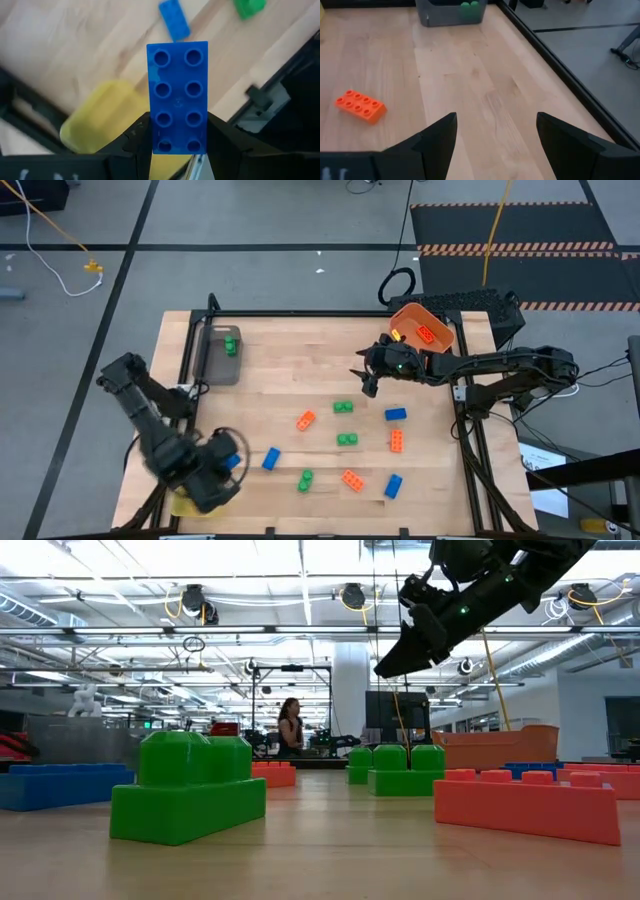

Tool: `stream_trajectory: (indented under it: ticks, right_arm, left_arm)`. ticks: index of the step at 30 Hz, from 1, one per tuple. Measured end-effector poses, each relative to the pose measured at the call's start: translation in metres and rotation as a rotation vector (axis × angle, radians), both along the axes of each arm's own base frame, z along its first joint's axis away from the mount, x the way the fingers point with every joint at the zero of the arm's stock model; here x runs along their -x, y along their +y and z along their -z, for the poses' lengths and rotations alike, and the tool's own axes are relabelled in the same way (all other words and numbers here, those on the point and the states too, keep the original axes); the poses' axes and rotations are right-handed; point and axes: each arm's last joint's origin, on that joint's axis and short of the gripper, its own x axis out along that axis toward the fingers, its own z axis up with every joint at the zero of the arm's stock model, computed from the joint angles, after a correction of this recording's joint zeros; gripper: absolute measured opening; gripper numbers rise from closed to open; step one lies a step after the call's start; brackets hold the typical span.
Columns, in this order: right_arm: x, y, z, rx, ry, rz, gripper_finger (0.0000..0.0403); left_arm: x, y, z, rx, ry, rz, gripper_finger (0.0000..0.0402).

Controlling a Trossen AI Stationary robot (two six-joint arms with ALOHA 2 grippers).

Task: Sort & place blocks by color
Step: Put the blue game piece into the yellow bin

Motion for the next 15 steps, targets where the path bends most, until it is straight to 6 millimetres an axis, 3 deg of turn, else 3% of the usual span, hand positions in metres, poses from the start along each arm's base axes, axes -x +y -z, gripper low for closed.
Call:
stream_trajectory:
  ticks: [9, 15]
  right_arm:
    - [-0.002, 0.000, -0.004, 0.008, -0.047, -0.001, 0.0263]
    - [-0.006, -0.001, -0.013, 0.027, -0.142, -0.002, 0.0263]
  left_arm:
    - [0.046, -0.025, 0.023, -0.035, 0.159, -0.160, 0.0142]
    - [0.055, -0.031, 0.050, -0.020, 0.256, -0.202, 0.0142]
